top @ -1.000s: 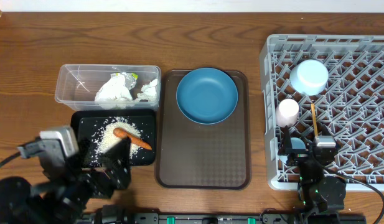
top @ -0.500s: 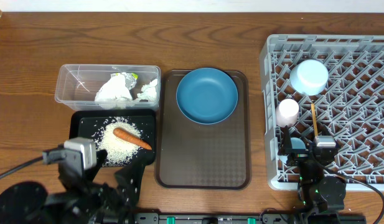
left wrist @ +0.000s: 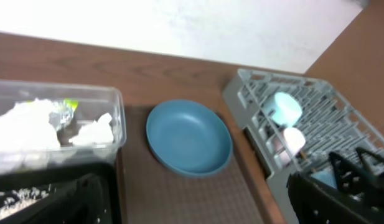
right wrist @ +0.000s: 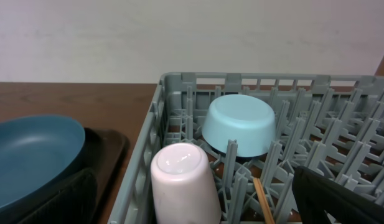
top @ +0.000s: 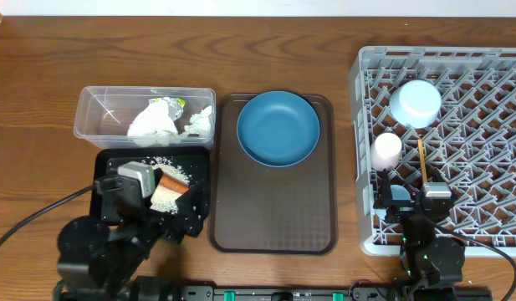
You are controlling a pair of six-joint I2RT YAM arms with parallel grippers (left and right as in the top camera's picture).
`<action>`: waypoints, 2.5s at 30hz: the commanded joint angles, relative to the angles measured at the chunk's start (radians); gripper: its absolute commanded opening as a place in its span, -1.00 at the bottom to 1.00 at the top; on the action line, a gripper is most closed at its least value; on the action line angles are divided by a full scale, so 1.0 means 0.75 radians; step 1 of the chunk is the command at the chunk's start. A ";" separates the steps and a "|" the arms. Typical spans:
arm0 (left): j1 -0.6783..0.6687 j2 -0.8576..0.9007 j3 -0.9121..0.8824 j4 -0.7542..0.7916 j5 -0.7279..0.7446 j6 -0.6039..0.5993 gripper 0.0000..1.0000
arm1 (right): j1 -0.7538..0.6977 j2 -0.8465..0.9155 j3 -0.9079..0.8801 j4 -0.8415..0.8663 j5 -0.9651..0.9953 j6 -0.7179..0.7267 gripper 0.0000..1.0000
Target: Sort waste into correct bins and load items into the dishwasher rack
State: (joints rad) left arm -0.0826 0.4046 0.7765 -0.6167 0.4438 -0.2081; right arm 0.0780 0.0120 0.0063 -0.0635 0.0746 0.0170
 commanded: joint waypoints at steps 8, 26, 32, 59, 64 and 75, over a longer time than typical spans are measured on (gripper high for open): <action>-0.006 -0.162 -0.451 0.566 0.020 0.006 0.95 | -0.018 -0.007 -0.001 -0.006 -0.005 -0.015 0.99; -0.035 -0.370 -1.013 1.224 -0.135 0.007 0.96 | -0.018 -0.007 -0.001 -0.006 -0.005 -0.015 0.98; -0.082 -0.459 -1.030 1.074 -0.323 0.014 0.96 | -0.018 -0.007 -0.001 -0.006 -0.005 -0.015 0.99; -0.034 -0.538 -1.030 0.738 -0.464 0.412 0.96 | -0.018 -0.007 -0.001 -0.006 -0.005 -0.015 0.98; -0.033 -0.538 -1.030 0.738 -0.463 0.411 0.96 | -0.018 -0.007 -0.001 -0.006 -0.005 -0.015 0.98; -0.033 -0.538 -1.030 0.738 -0.464 0.376 0.95 | -0.018 -0.007 -0.001 -0.006 -0.005 -0.015 0.98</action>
State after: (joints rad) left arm -0.1120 0.0109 0.0181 -0.0242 0.0971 0.0792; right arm 0.0780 0.0120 0.0063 -0.0635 0.0742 0.0170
